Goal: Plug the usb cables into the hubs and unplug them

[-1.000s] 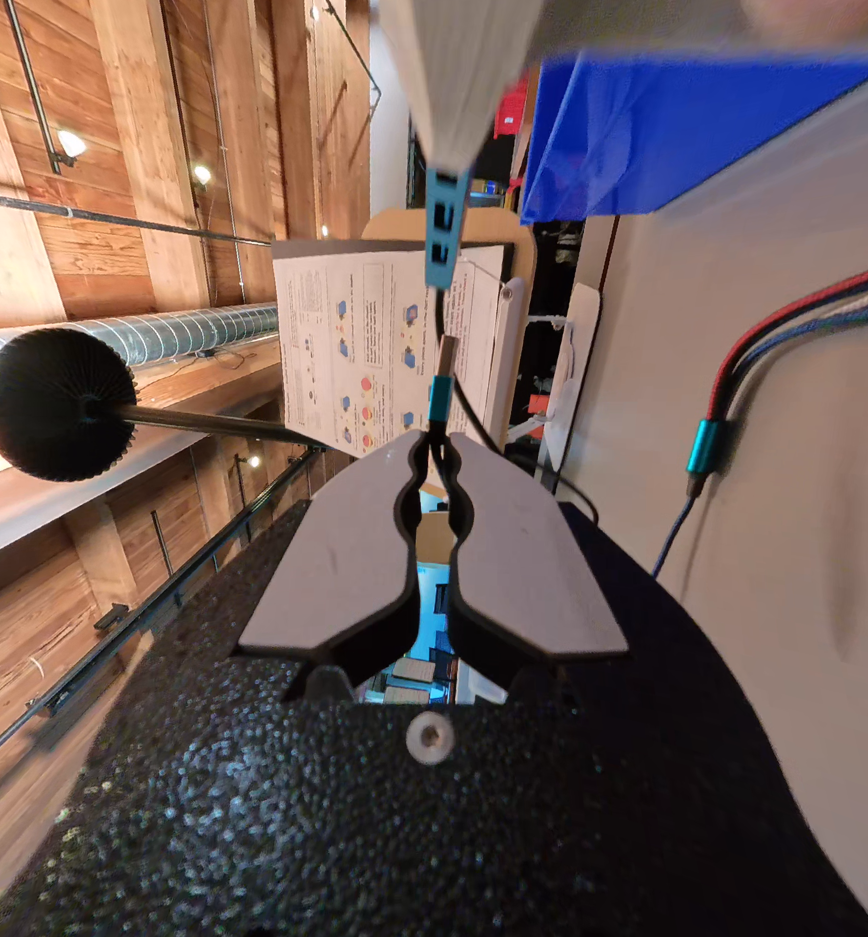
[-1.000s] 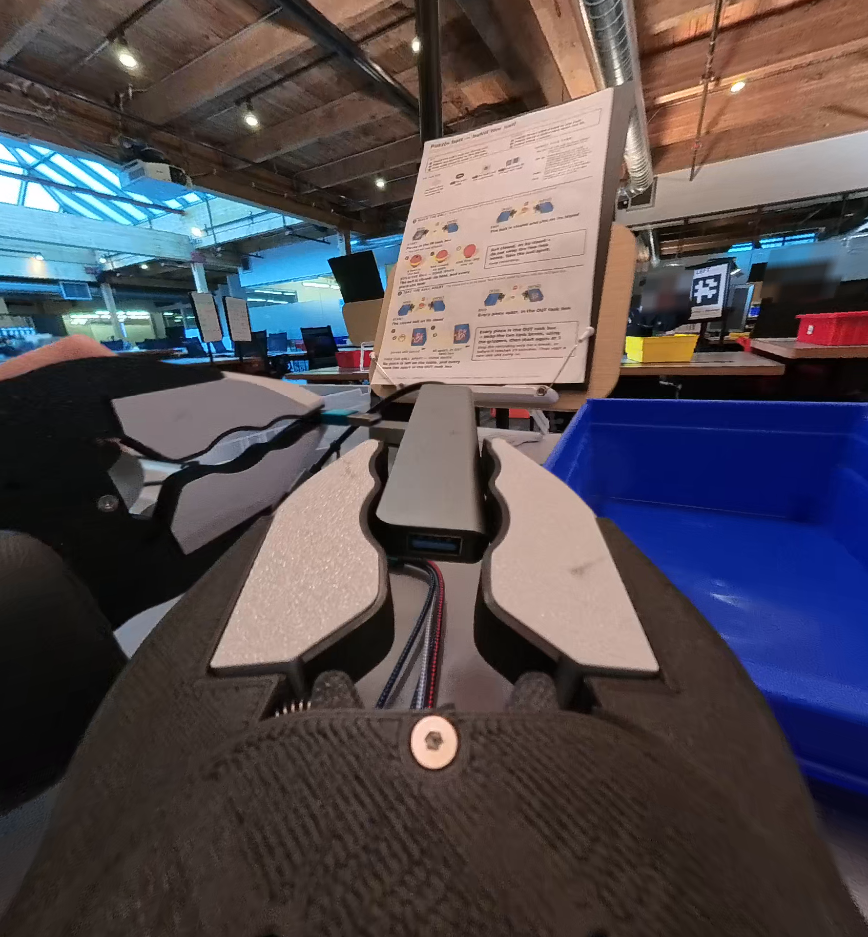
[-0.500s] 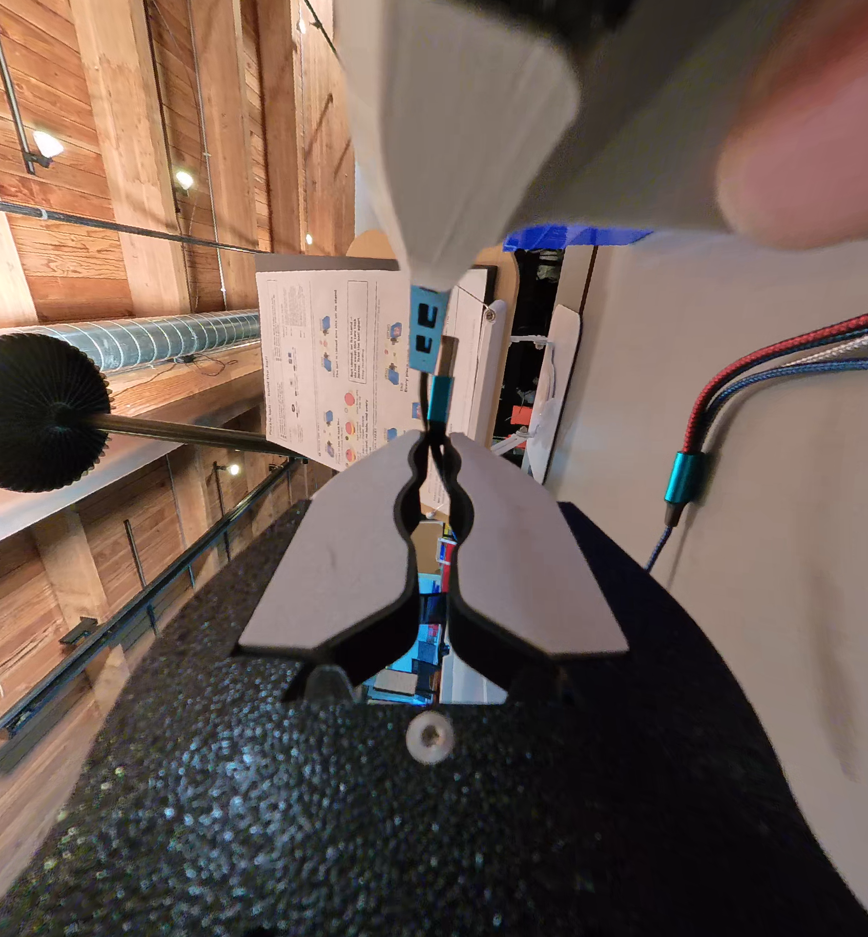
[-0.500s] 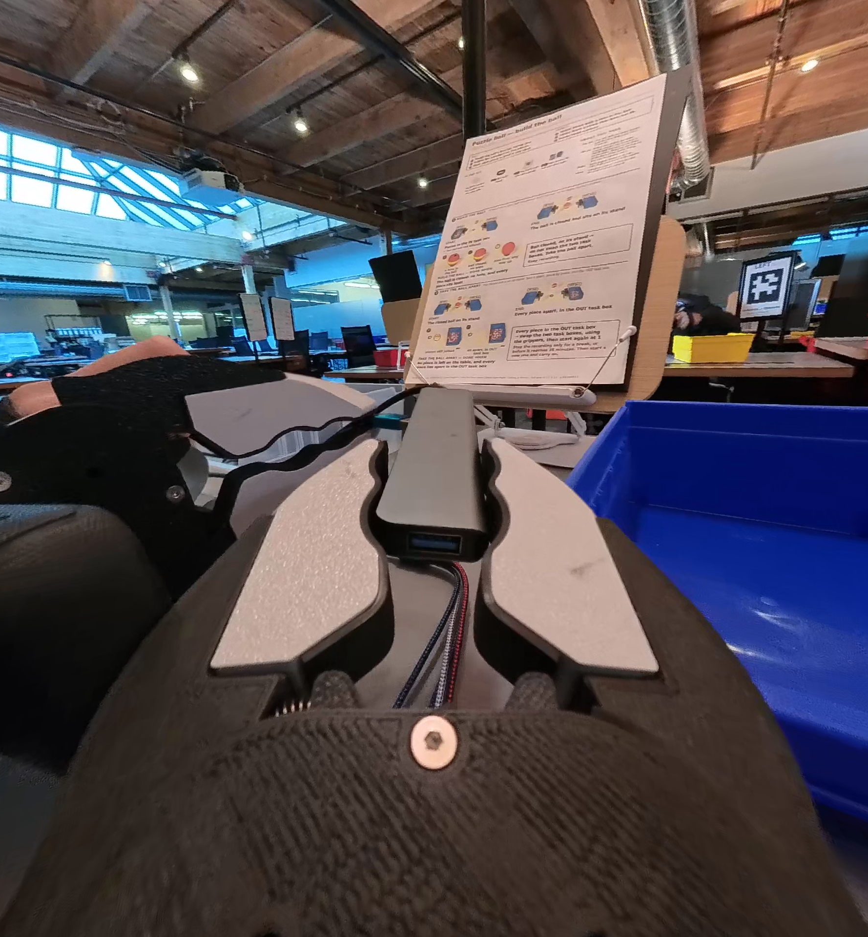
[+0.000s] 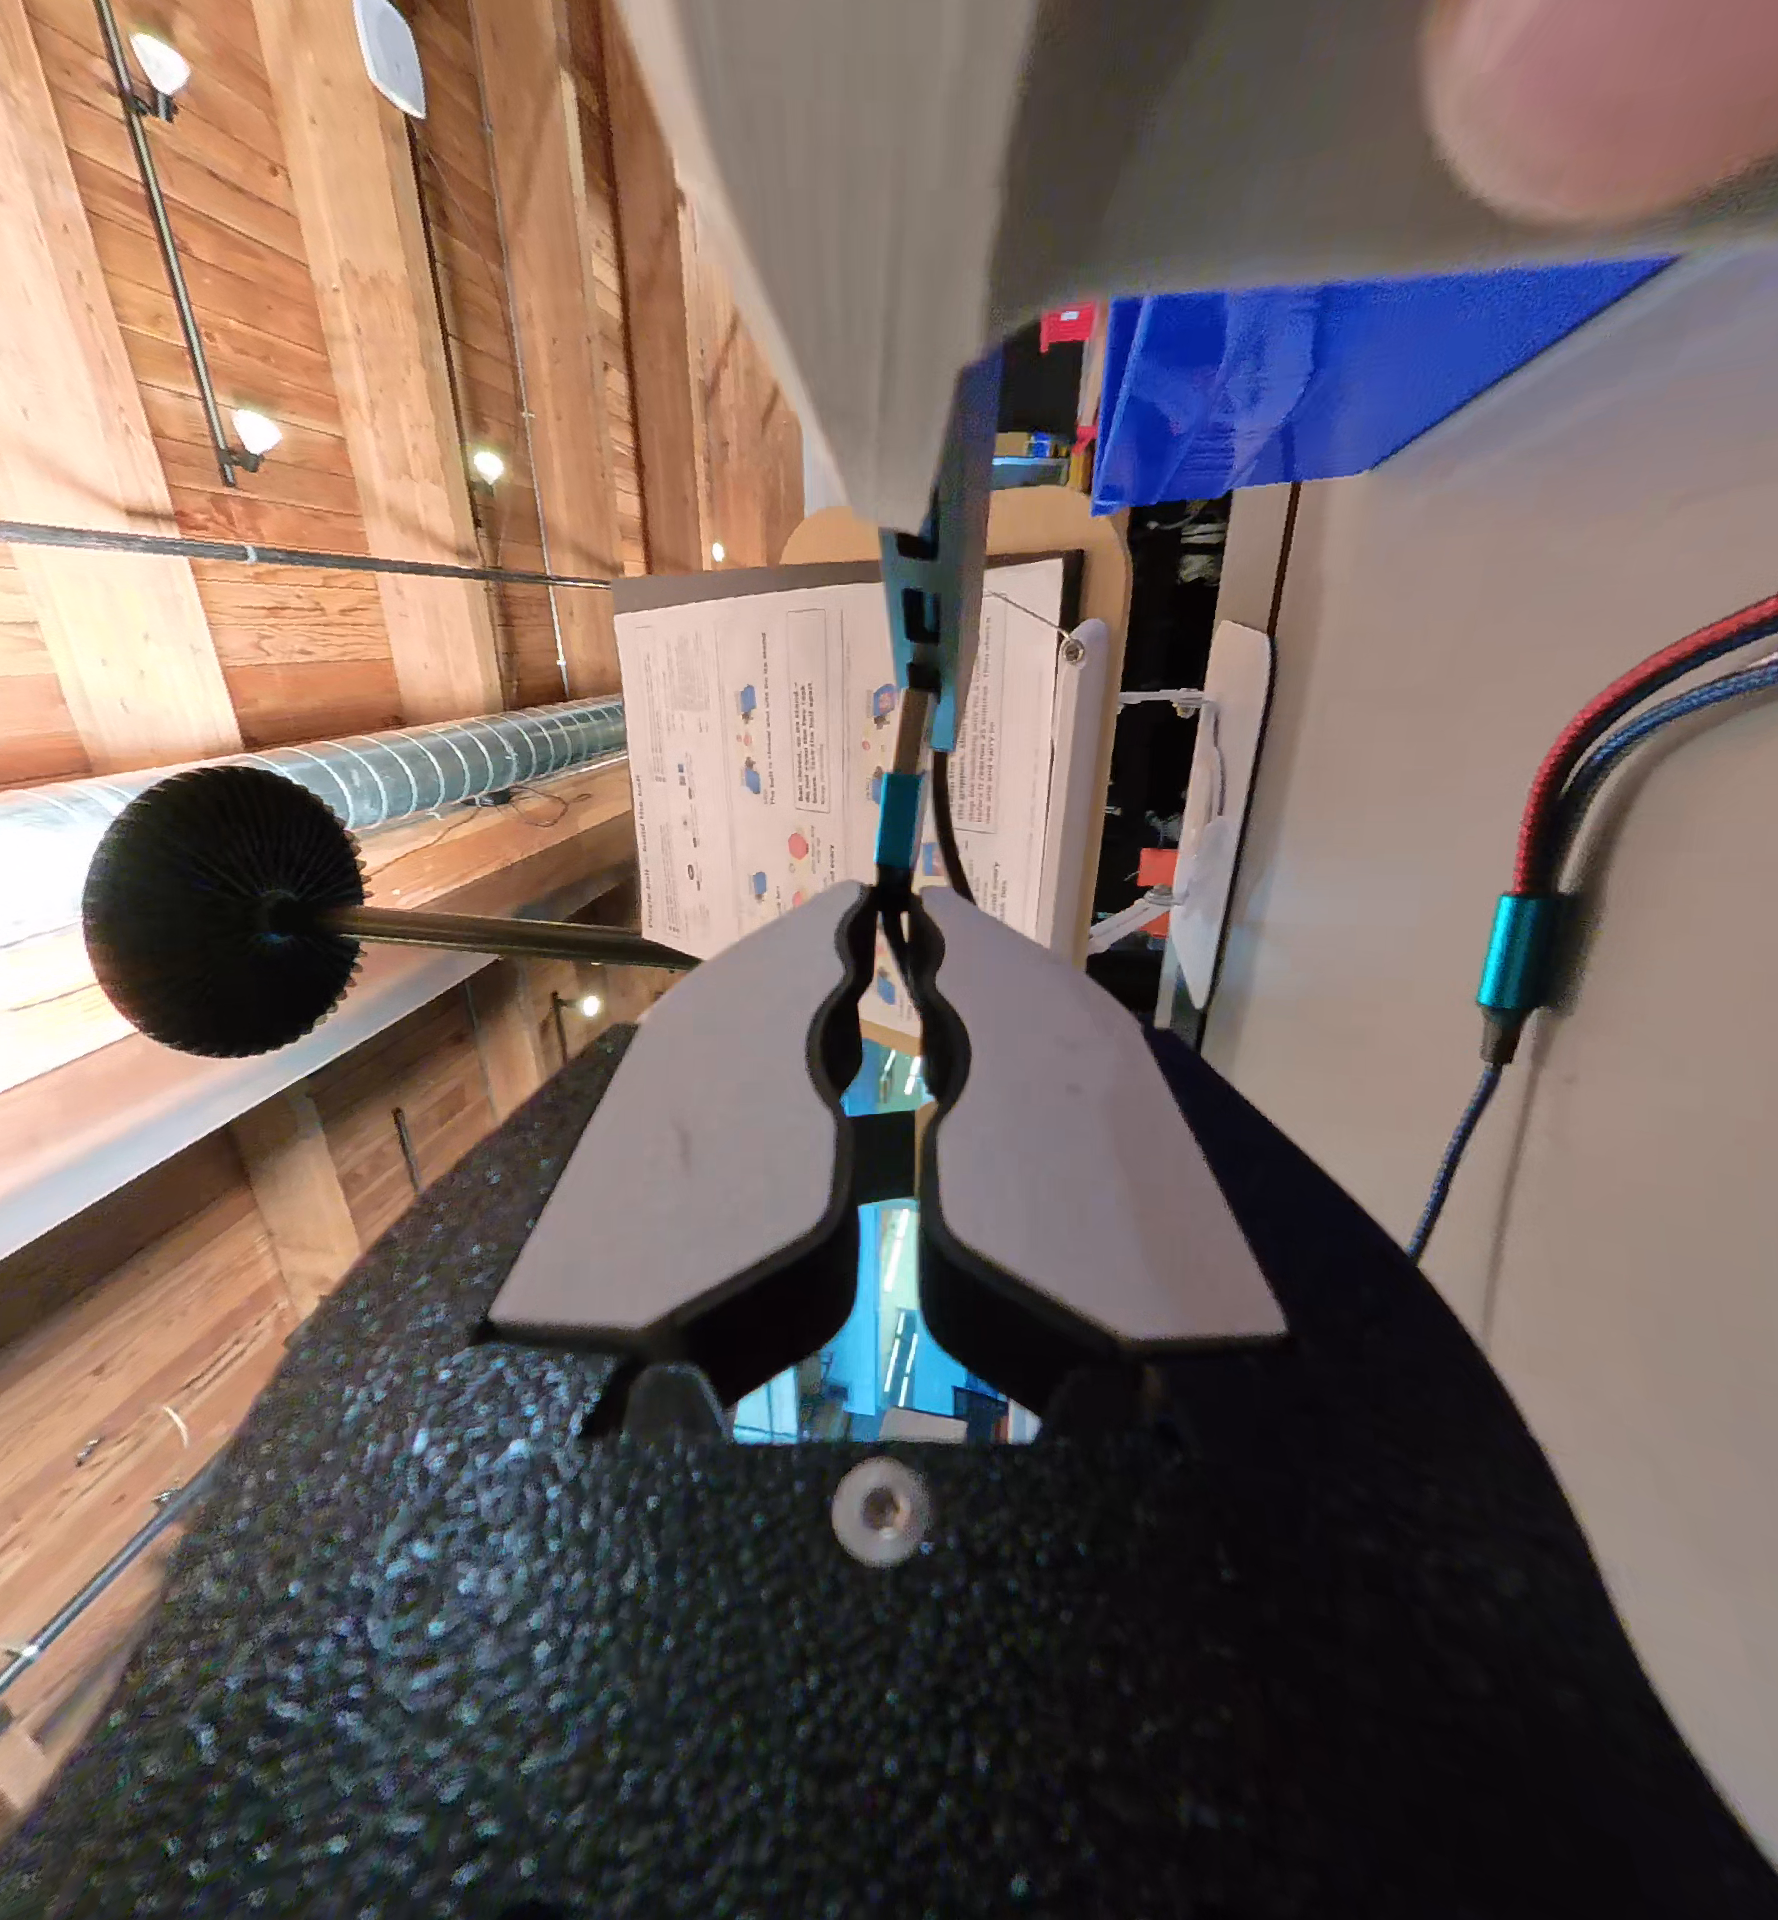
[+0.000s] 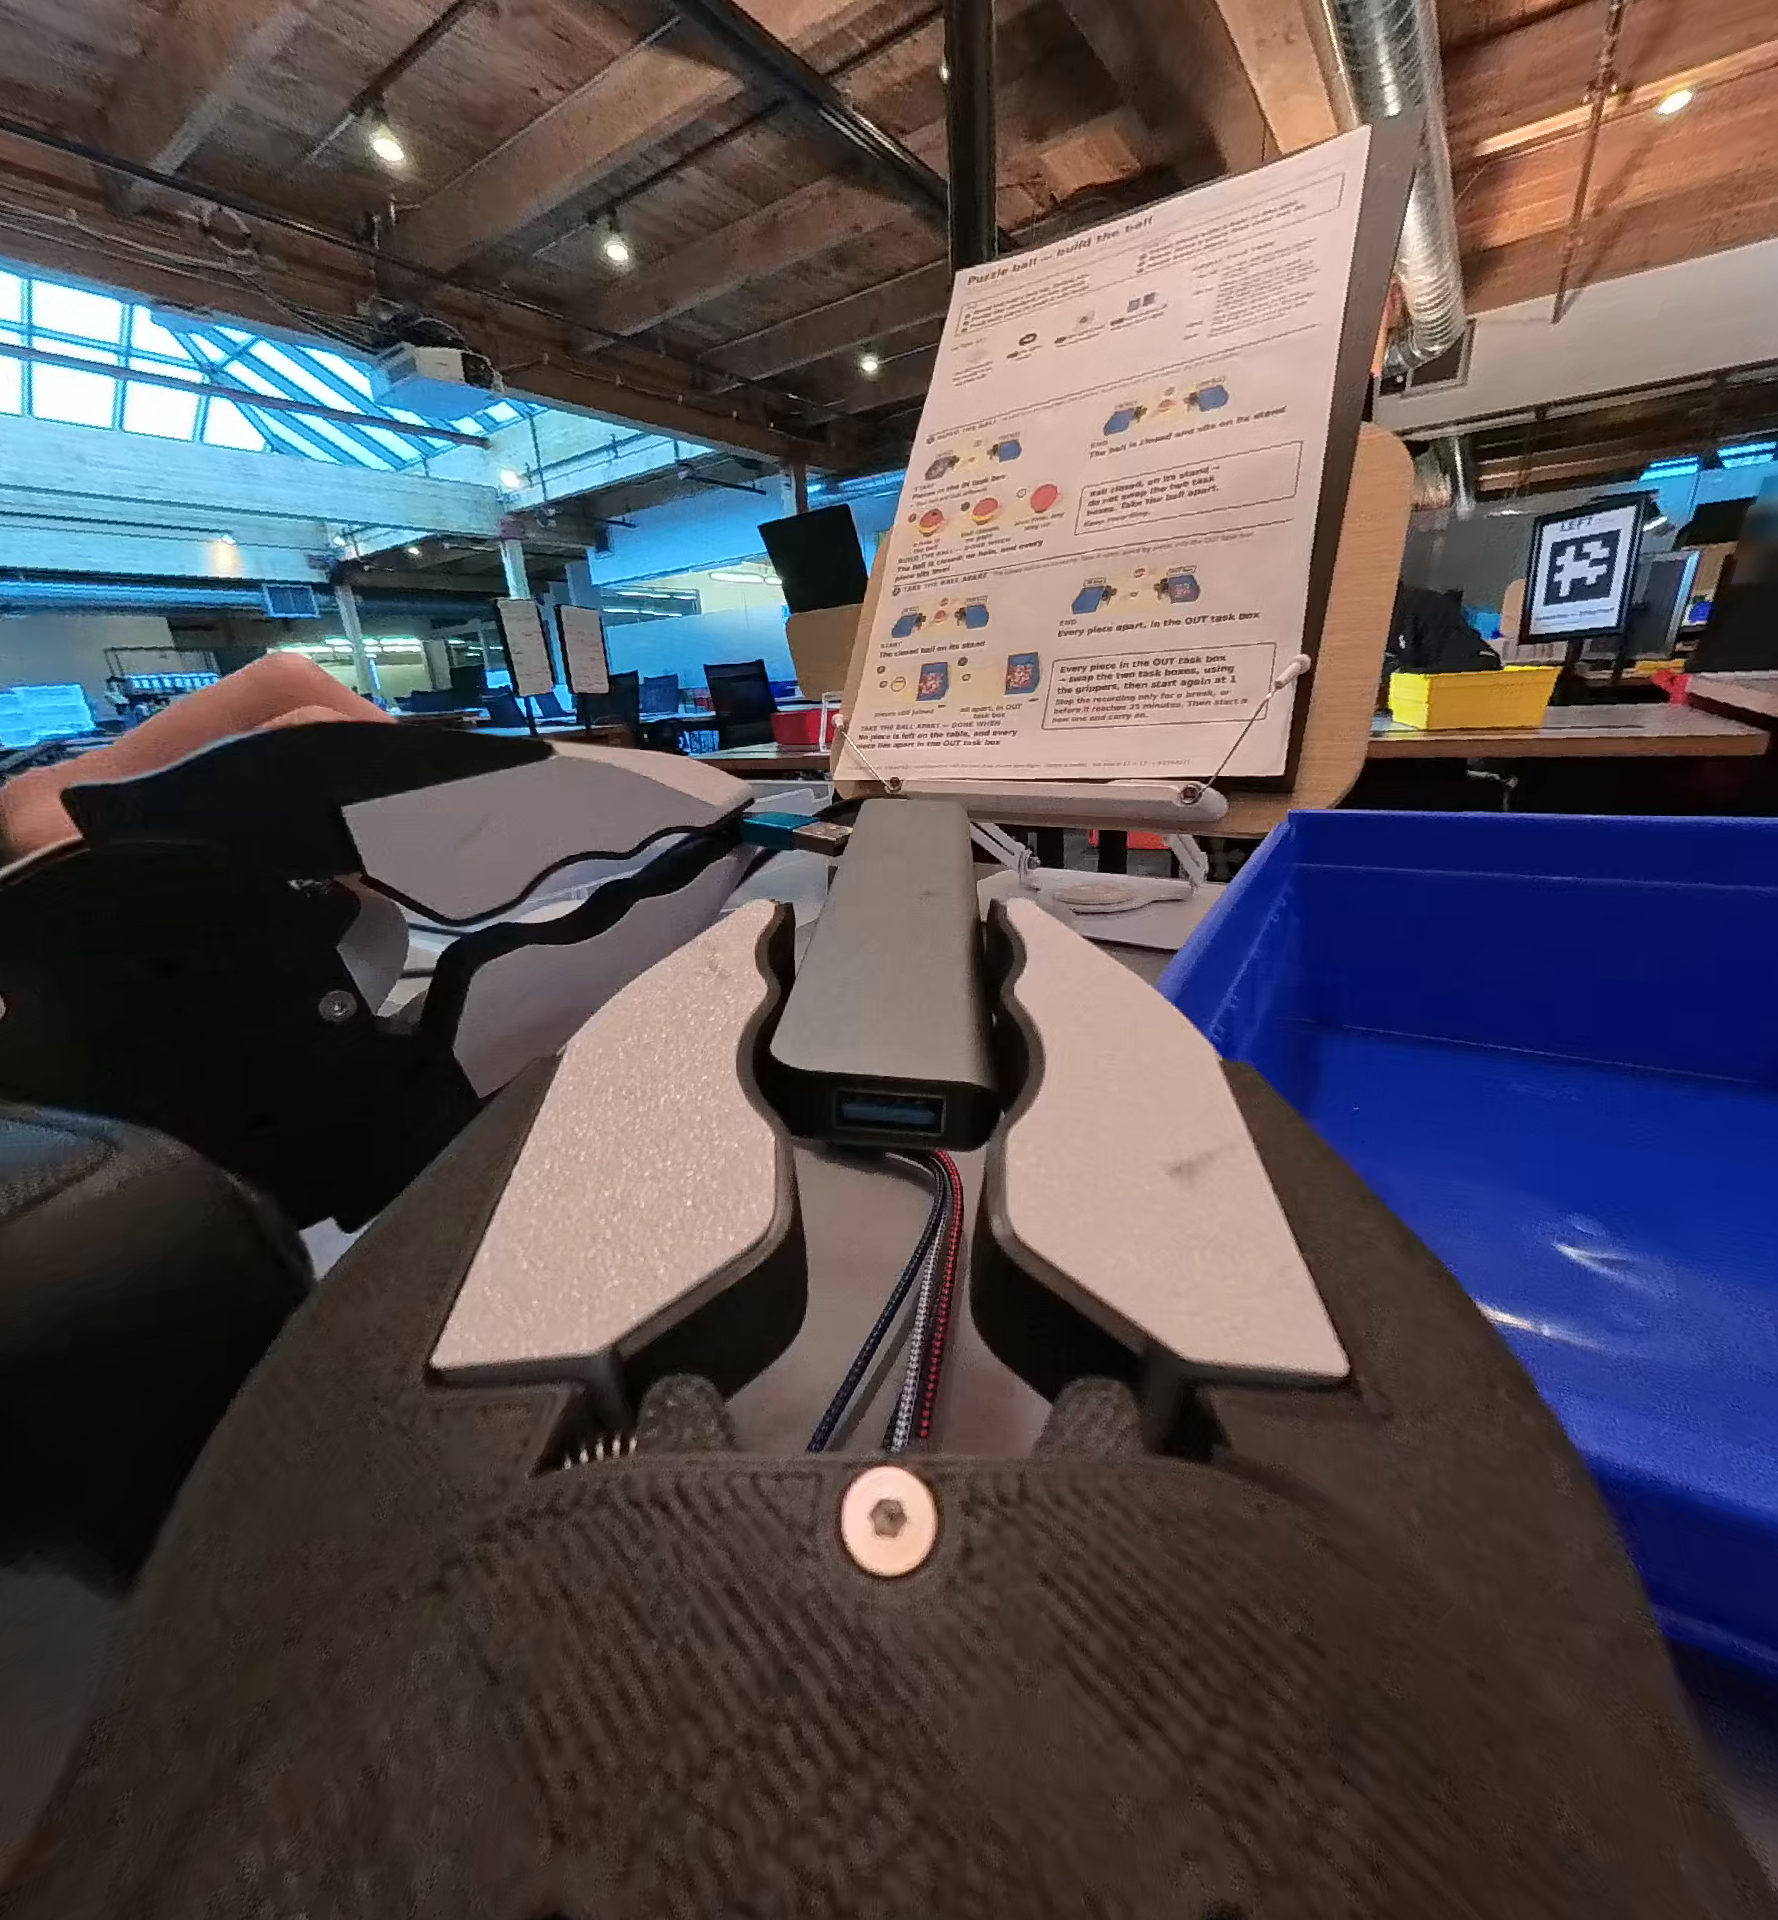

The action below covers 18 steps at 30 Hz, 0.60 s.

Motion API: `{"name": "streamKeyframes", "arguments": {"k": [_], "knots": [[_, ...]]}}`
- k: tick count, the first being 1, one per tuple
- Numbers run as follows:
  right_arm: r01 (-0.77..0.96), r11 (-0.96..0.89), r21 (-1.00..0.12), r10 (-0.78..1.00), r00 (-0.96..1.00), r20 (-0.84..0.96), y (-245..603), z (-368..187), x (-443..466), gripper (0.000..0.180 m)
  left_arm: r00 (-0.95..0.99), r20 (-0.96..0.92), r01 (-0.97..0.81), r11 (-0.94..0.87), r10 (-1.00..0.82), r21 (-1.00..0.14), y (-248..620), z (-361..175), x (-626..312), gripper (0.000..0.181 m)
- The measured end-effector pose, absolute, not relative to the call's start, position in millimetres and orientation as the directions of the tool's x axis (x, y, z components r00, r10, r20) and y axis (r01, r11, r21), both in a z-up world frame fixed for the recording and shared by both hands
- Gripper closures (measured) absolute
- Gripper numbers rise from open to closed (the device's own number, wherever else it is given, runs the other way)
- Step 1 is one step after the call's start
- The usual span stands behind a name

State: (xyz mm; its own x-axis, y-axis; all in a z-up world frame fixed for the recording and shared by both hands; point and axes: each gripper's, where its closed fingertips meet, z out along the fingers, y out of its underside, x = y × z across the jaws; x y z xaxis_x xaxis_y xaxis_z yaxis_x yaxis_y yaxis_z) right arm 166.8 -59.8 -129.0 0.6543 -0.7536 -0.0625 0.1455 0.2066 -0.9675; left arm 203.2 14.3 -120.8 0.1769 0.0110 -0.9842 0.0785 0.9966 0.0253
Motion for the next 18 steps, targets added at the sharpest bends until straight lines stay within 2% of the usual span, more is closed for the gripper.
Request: {"name": "streamKeyframes", "arguments": {"k": [8, 15, 18], "knots": [[0.064, 0.212, -0.975, -0.731, 0.672, -0.115, -56.1, -134.8, 171.9, 0.144, 0.237, -0.966, 0.025, 0.993, 0.106, 0.115, 19.8, -124.1, 209.1, 0.176], [-0.139, 0.348, -0.927, -0.664, 0.662, -0.348, -58.1, -133.2, 170.5, 0.144, 0.238, -0.965, -0.016, 0.994, 0.109, 0.108, 18.7, -121.4, 204.7, 0.177], [-0.169, 0.268, -0.949, -0.665, 0.680, -0.309, -57.2, -127.1, 170.3, 0.144, 0.230, -0.966, -0.012, 0.993, 0.118, 0.118, 20.7, -118.5, 206.6, 0.177]]}}
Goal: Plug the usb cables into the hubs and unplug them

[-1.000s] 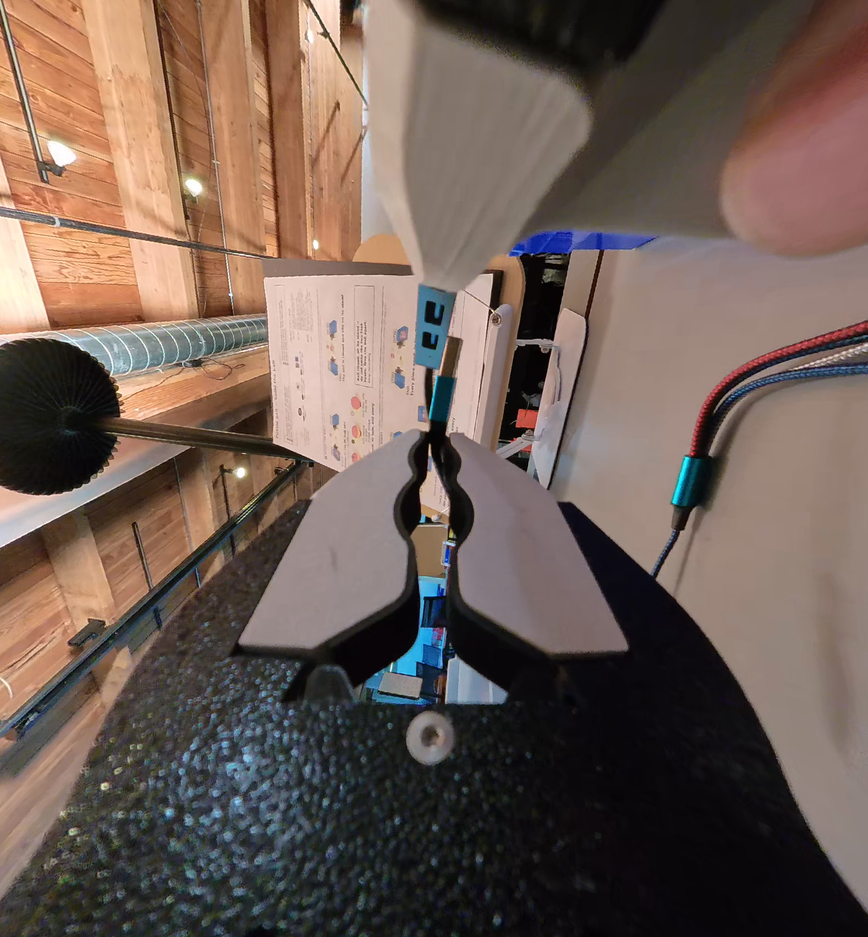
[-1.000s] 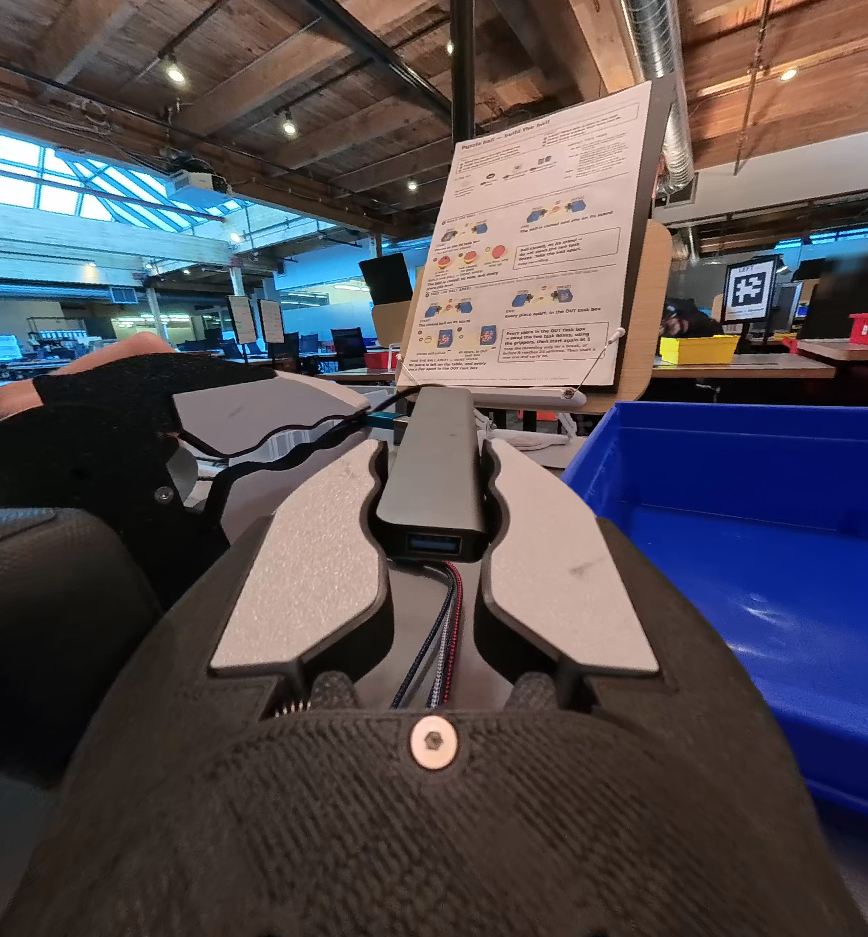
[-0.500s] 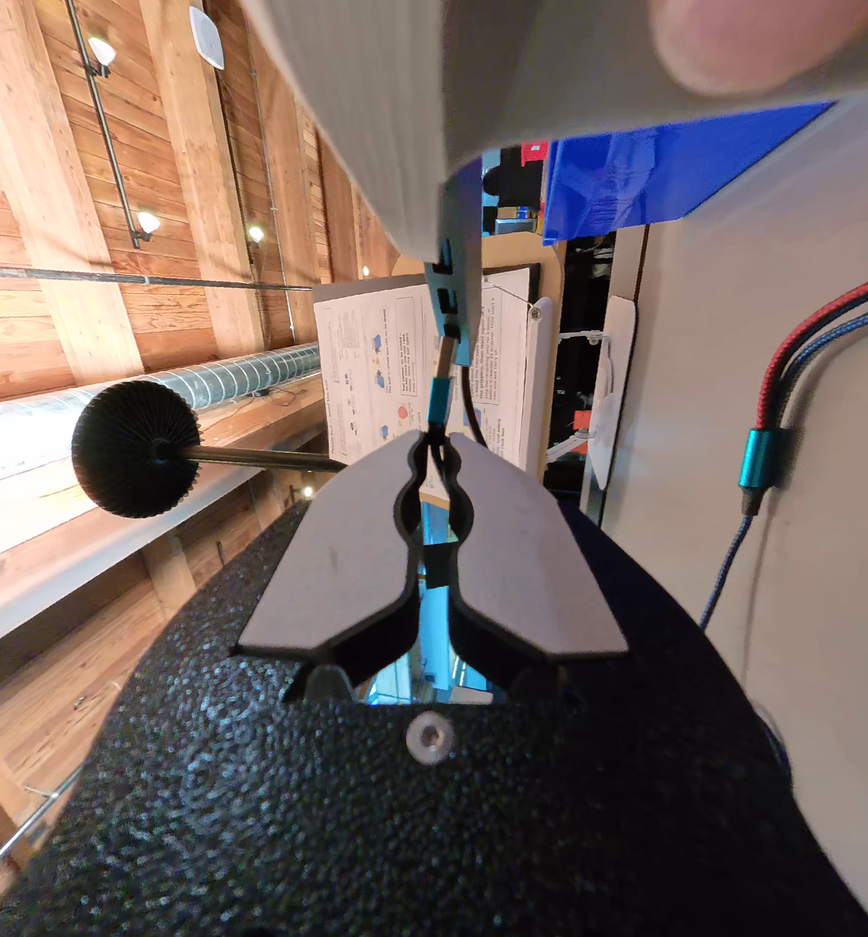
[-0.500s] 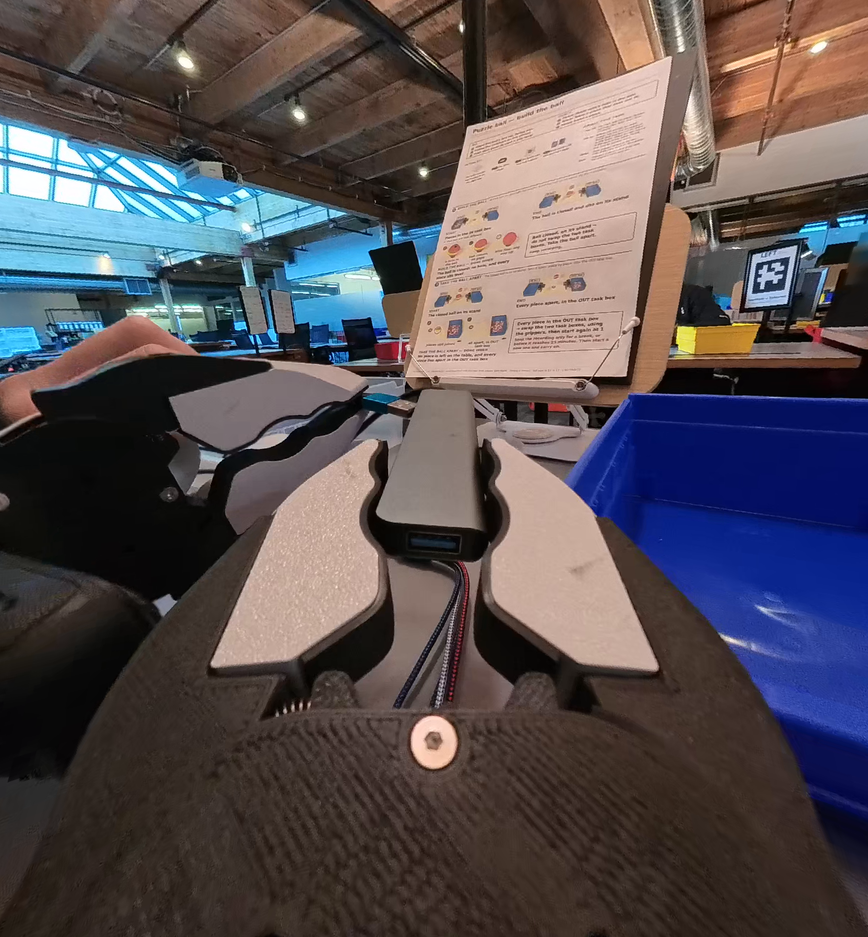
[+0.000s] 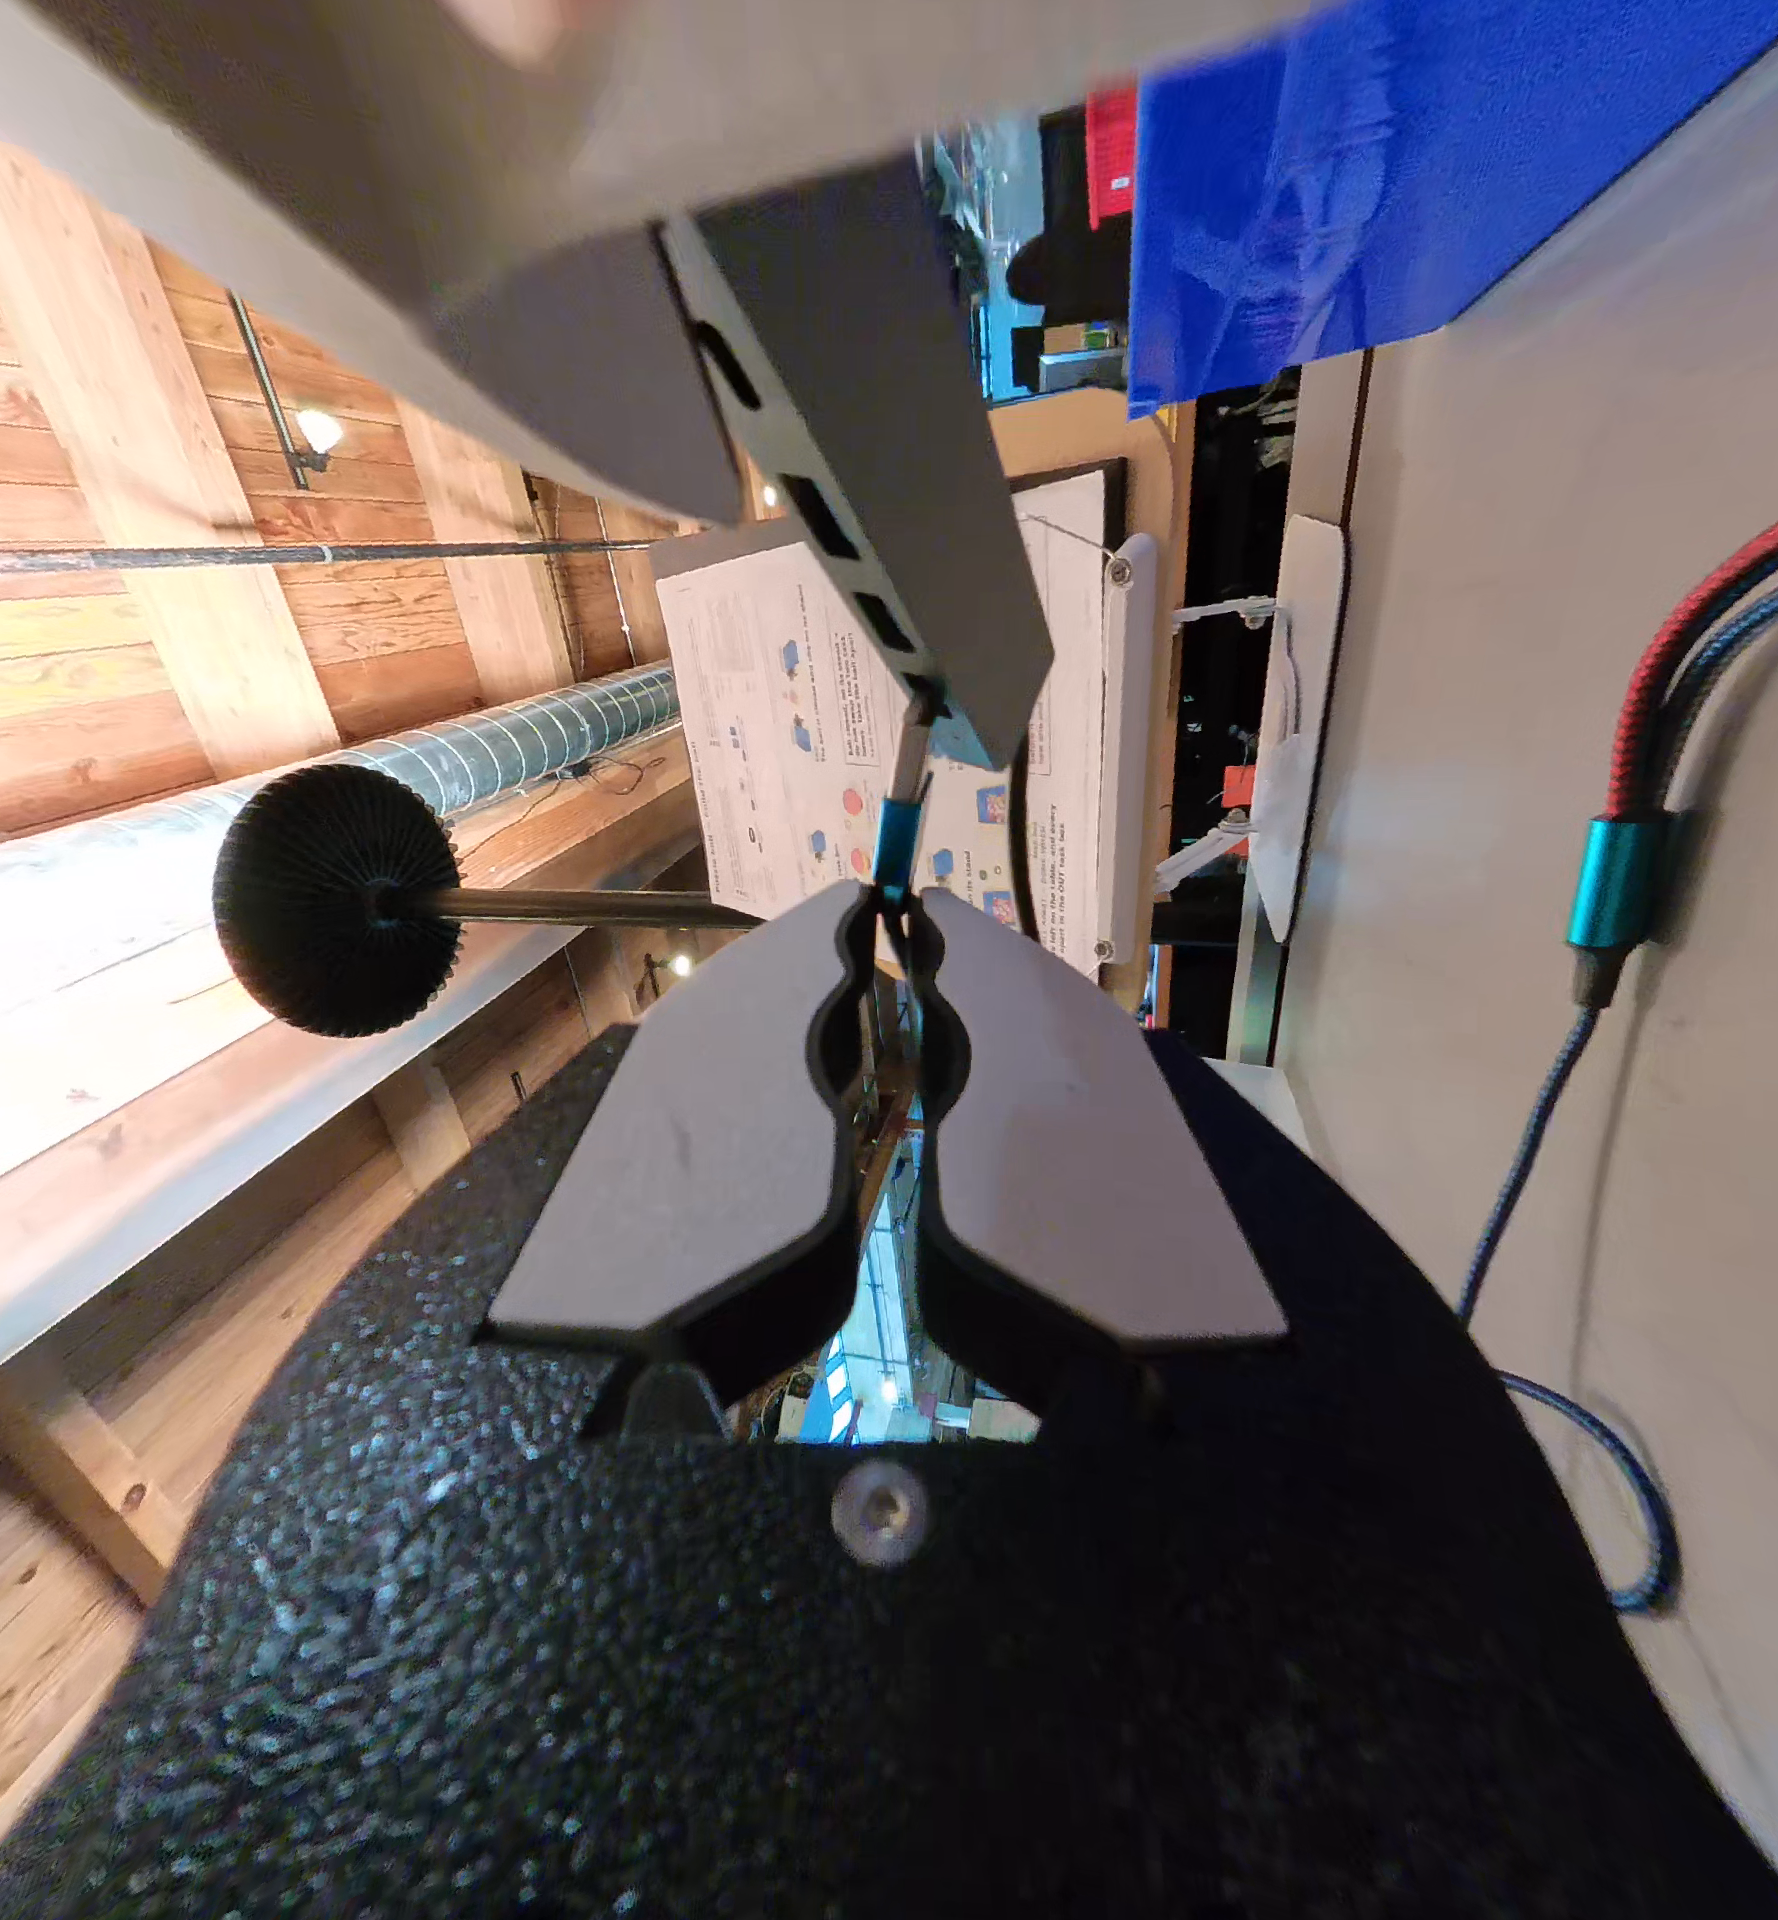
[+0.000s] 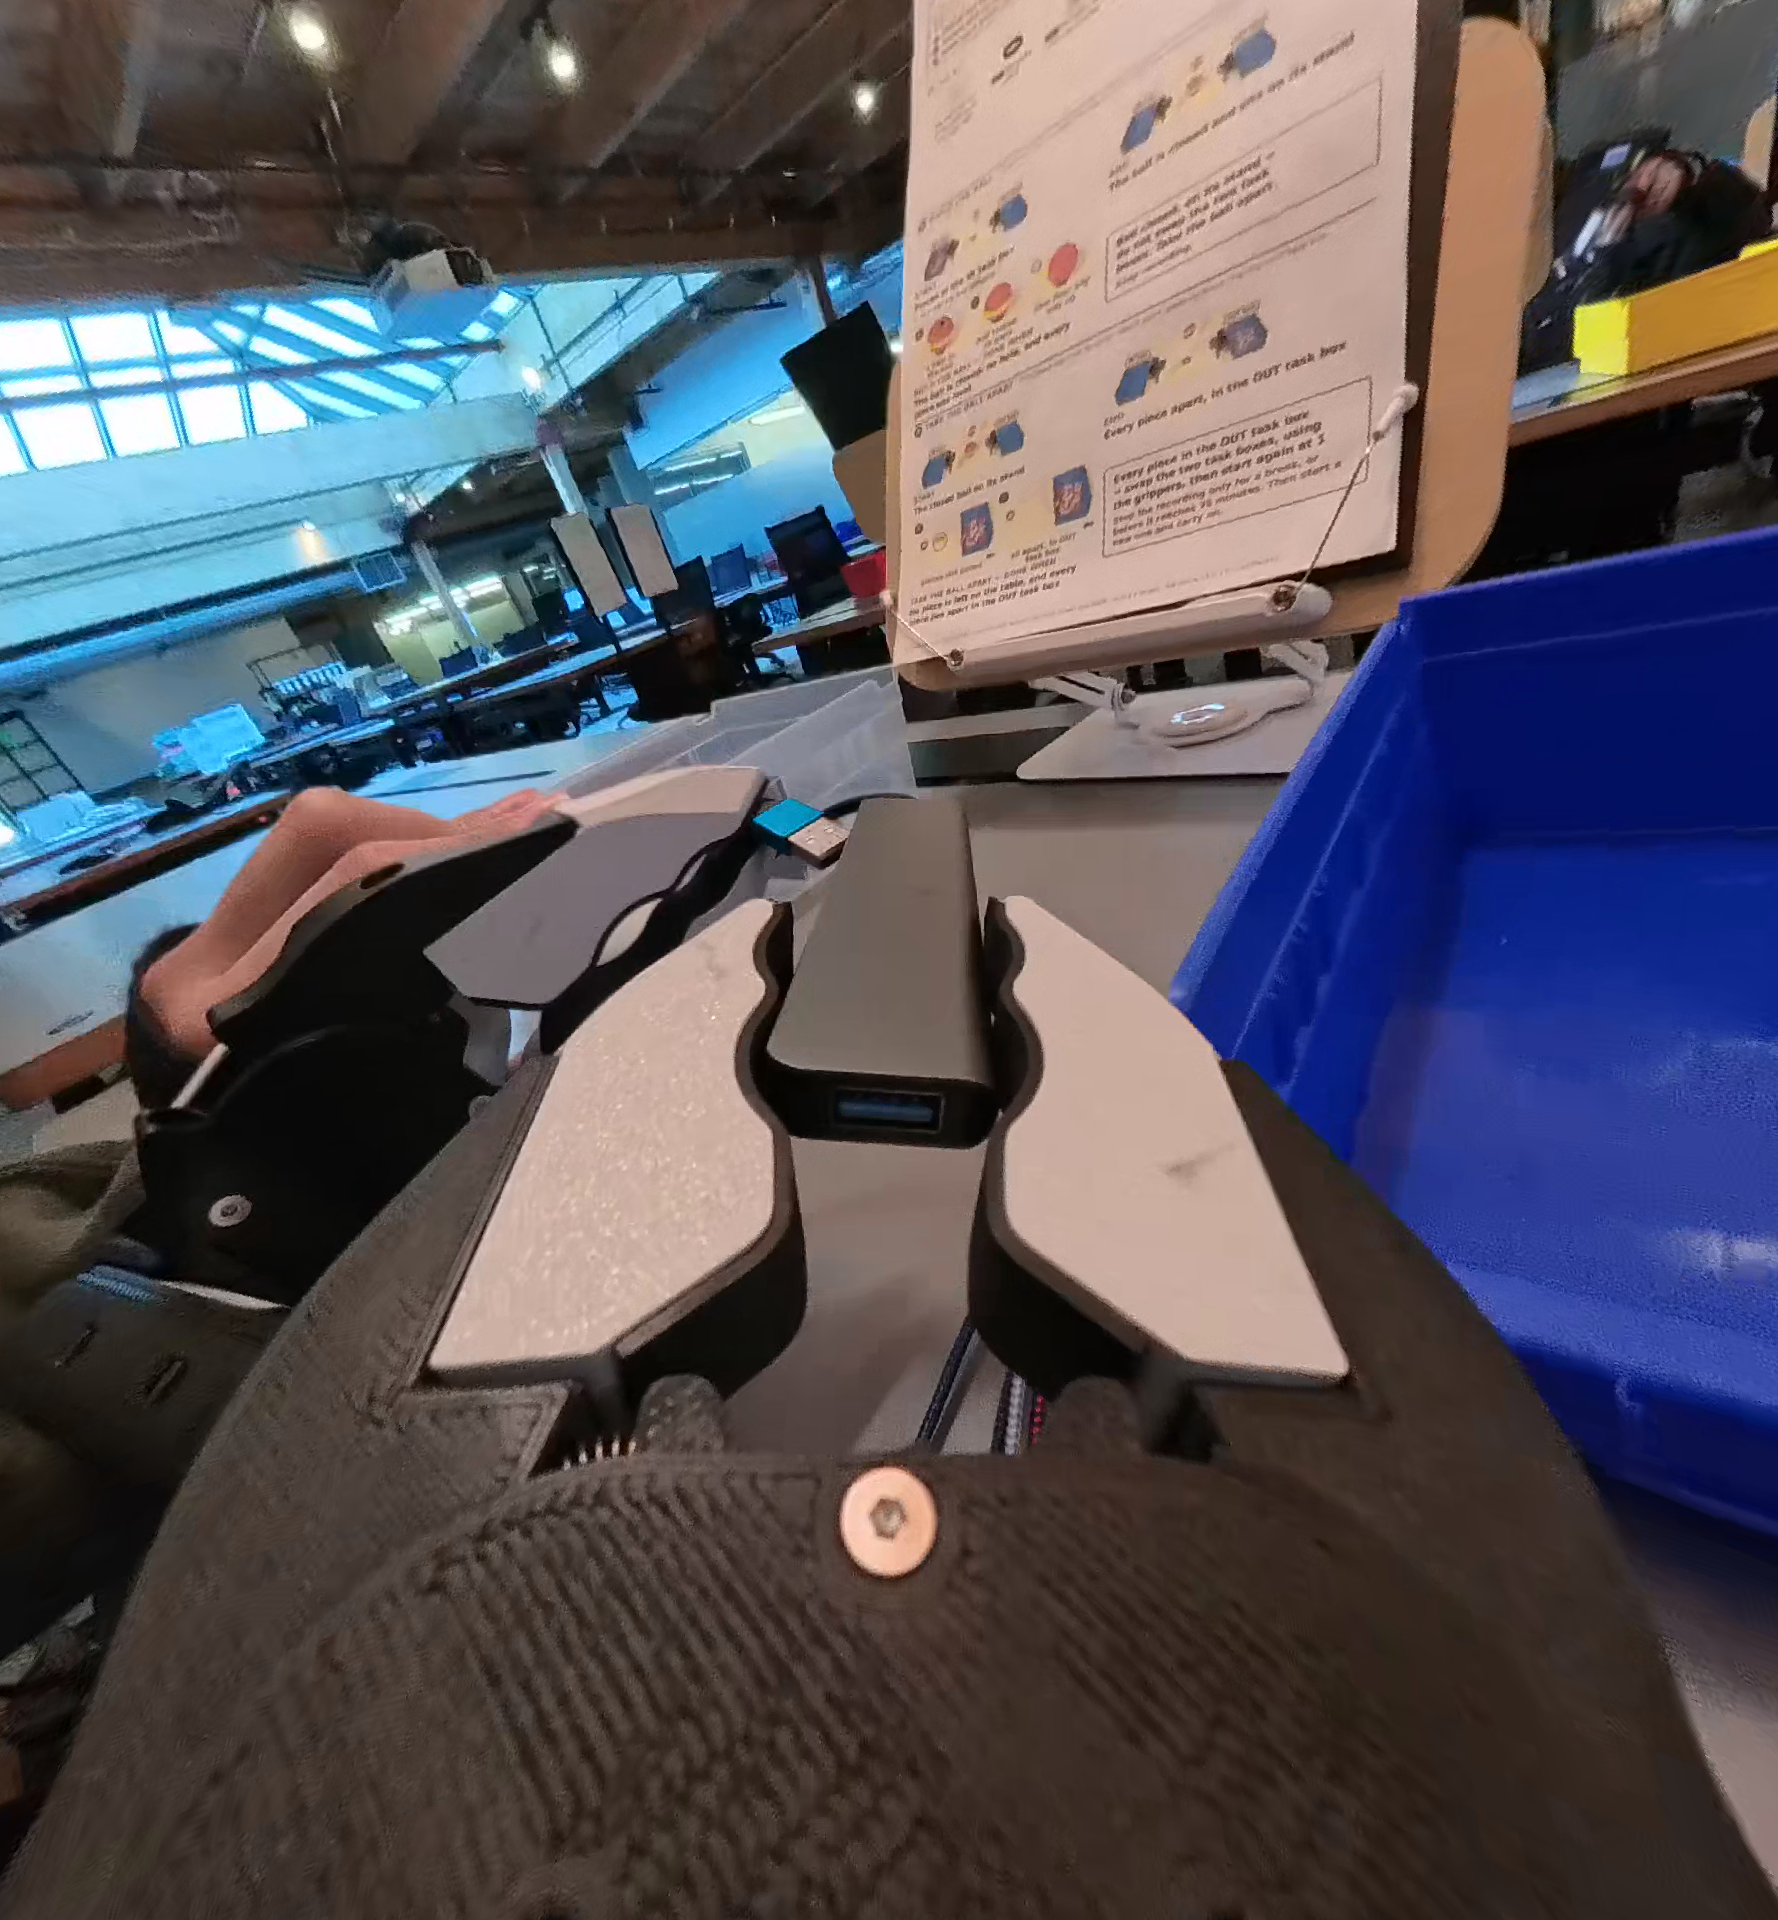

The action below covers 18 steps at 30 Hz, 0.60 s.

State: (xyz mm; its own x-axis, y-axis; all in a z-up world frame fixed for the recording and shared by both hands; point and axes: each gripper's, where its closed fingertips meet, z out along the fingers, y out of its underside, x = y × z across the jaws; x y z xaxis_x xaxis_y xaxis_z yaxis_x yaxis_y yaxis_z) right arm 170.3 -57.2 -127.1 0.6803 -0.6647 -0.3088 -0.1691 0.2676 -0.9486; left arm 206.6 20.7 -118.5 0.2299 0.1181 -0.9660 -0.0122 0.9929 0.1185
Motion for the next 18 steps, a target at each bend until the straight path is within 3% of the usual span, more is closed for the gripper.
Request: {"name": "streamKeyframes", "arguments": {"k": [4, 9, 12, 16, 18], "knots": [[-0.102, 0.174, -0.979, -0.726, 0.659, -0.198, -56.6, -128.5, 175.4, 0.144, 0.165, -0.981, 0.029, 0.994, 0.099, 0.105, 18.1, -123.5, 207.4, 0.176], [0.069, 0.010, -0.998, -0.814, 0.580, 0.032, -71.8, -139.3, 184.3, 0.144, -0.349, -0.936, 0.071, 0.994, -0.050, -0.080, 30.0, -211.3, 202.9, 0.176], [0.136, 0.024, -0.990, -0.832, 0.553, 0.055, -78.4, -141.1, 178.1, 0.144, -0.637, -0.754, 0.007, 0.976, -0.163, -0.217, 41.5, -256.3, 185.1, 0.176], [0.182, 0.017, -0.983, -0.837, 0.540, 0.085, -74.3, -137.4, 170.2, 0.142, -0.849, -0.441, -0.057, 0.879, -0.293, -0.474, 31.0, -255.7, 166.4, 0.175], [0.201, -0.004, -0.980, -0.834, 0.540, 0.114, -71.4, -137.2, 167.7, 0.144, -0.946, -0.203, -0.117, 0.847, -0.254, -0.519, 26.1, -256.3, 147.8, 0.159]]}}
